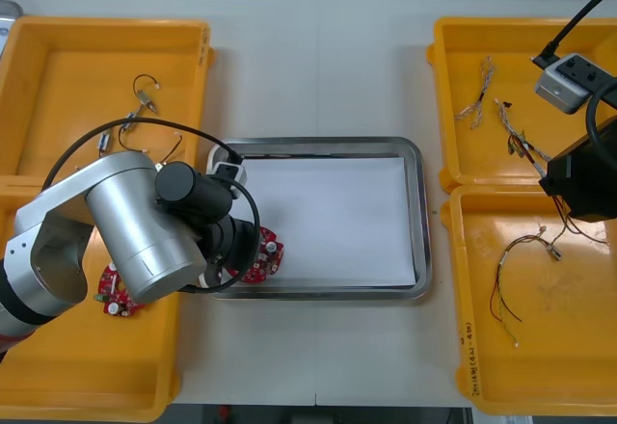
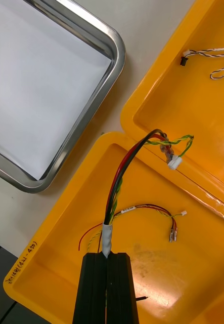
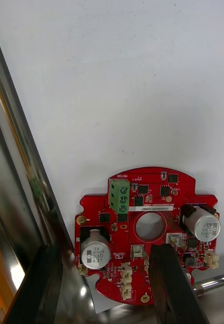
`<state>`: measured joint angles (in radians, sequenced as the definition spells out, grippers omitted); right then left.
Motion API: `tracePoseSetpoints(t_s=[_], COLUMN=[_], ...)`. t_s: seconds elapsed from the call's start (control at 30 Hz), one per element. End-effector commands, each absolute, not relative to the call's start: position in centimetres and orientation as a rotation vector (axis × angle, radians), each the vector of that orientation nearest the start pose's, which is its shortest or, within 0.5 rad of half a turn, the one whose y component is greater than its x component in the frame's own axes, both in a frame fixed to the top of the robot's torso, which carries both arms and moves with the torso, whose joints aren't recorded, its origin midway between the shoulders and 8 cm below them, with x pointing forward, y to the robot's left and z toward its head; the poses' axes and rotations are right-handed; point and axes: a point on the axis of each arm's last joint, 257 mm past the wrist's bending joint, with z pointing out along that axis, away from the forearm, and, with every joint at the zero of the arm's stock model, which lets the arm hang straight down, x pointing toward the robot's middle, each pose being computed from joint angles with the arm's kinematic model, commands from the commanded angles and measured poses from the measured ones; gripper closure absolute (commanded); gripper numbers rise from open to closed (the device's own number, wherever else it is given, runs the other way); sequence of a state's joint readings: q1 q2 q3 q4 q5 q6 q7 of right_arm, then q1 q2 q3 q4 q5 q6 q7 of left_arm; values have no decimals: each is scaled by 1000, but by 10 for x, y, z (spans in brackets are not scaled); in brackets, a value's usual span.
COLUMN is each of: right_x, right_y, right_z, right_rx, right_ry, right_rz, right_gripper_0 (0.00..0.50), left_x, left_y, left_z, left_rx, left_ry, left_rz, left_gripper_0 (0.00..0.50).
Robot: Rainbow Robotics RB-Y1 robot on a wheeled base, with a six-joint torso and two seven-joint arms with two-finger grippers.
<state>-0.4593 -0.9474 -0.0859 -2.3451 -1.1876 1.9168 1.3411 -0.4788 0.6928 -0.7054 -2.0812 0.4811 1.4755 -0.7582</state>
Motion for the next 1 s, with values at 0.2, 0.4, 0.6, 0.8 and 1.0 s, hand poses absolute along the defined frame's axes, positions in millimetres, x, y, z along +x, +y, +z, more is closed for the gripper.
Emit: tracePoseSetpoints(t_s=[0.2,0.4,0.6,0.8,1.0], right_x=[373,373,372,366,362], right_y=[-260,-259,-252,-237,-213], right_z=[-81,-81,-76,-70,-67], right_rx=[-852,-874,-920,-989,-1111], right_ry=[2471,2464,2444,2421,2391], right_rz=[-83,-87,-69,-31,-26], right_gripper_0=[500,500,500,500,500], left_x=[410,399,395,397,403], left_y=[105,107,117,138,162], left_z=[-233,-210,-181,-158,-141], left_rx=[198,178,159,129,108], left_ry=[2535,2544,2530,2528,2533], left_rz=[-164,-190,-214,-199,-169], left_gripper_0=[0,0,0,0,0])
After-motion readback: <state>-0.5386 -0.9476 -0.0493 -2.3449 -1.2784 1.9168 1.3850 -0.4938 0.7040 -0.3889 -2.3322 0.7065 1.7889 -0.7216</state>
